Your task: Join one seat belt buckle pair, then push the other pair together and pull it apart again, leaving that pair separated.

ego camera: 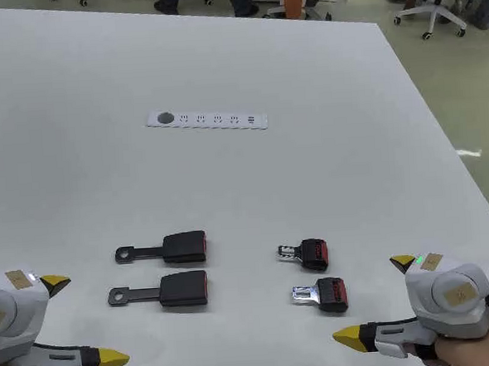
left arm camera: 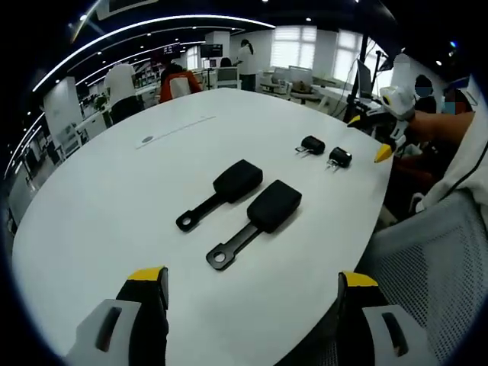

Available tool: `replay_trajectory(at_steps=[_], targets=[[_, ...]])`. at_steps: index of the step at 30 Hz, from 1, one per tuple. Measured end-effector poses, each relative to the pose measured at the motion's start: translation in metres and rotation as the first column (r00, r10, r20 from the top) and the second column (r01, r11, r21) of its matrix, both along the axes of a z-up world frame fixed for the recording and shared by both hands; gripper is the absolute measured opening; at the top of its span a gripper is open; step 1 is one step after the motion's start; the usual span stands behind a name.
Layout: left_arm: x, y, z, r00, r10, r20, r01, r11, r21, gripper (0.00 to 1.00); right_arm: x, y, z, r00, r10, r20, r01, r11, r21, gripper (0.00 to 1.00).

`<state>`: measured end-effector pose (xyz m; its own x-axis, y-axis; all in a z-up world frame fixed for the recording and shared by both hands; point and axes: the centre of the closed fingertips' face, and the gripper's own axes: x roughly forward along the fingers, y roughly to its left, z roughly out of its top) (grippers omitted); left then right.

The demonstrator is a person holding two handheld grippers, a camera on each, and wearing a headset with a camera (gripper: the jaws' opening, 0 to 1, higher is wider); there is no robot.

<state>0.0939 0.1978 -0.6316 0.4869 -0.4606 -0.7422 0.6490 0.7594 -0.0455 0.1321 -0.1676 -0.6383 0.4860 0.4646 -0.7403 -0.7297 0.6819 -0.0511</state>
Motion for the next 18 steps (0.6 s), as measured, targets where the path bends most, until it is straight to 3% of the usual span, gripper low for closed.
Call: replay_trajectory(at_steps=[18], targets=[[0.0032, 0.003, 0.0008, 1.0, 0.0, 0.001, 0.0, 1.0, -0.001, 0.94, -0.0008, 0.0005, 0.0012, 1.0, 0.008, -0.002, -0.008, 1.0, -0.005, 0.97]])
